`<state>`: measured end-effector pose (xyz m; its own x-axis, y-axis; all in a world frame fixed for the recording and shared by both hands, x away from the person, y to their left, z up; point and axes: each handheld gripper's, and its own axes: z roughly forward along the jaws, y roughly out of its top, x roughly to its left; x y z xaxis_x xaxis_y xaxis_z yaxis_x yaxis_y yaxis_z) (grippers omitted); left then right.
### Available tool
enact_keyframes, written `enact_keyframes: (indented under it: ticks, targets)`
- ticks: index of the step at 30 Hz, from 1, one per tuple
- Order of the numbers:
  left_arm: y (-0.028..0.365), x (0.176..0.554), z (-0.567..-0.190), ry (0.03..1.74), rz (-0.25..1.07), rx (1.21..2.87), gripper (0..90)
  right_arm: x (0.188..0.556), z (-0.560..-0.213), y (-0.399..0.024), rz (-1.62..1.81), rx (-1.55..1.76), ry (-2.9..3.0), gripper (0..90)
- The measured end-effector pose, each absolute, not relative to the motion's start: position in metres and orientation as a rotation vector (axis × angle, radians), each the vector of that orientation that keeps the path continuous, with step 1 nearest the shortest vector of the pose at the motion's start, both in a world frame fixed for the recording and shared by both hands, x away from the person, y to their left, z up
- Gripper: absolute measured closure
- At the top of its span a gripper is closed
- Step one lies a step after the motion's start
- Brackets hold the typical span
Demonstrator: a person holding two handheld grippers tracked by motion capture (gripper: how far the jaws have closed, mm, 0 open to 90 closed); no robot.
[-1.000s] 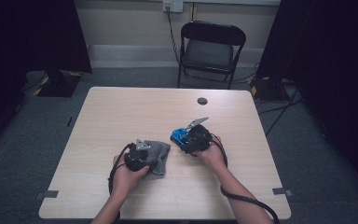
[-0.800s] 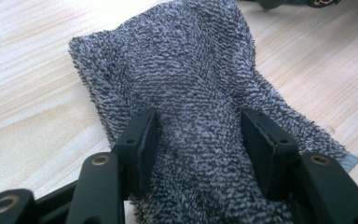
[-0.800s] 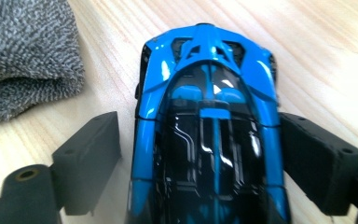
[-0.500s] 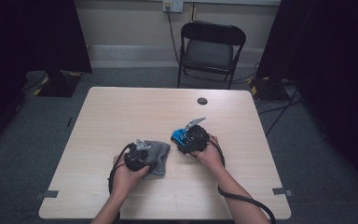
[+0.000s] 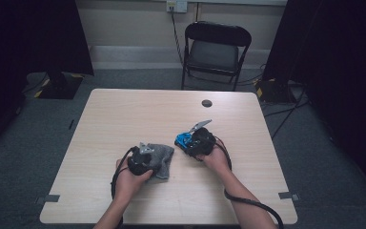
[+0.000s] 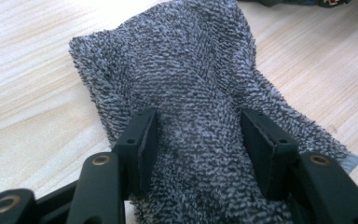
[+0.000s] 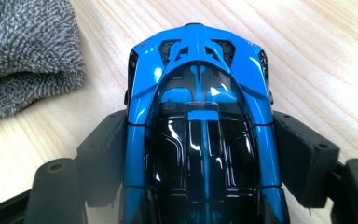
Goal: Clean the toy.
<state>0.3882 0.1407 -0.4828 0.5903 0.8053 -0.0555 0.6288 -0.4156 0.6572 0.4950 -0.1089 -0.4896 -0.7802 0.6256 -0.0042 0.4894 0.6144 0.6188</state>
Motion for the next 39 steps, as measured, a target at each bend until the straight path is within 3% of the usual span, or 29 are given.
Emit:
enact_keyframes:
  ticks: [8,12,17,22,27,39]
  targets:
    - [0.141,0.389,-0.482,1.134,0.352,2.183,47.0,0.492,-0.489,-0.108,0.892,0.970,2.589,26.0]
    - [0.135,0.385,-0.484,1.105,0.430,2.229,49.8,0.490,-0.489,-0.109,0.898,0.973,2.579,26.0]
    - [0.136,0.382,-0.484,1.076,0.437,2.224,68.0,0.487,-0.488,-0.111,0.911,0.975,2.582,26.0]
    - [0.139,0.385,-0.482,1.091,0.396,2.219,75.7,0.484,-0.484,-0.109,0.928,0.960,2.597,26.1]
    - [0.148,0.389,-0.476,1.179,0.300,2.146,77.2,0.480,-0.478,-0.109,0.938,0.930,2.615,26.1]
    - [0.151,0.389,-0.471,1.172,0.293,2.120,77.4,0.472,-0.476,-0.111,0.926,0.895,2.680,26.1]
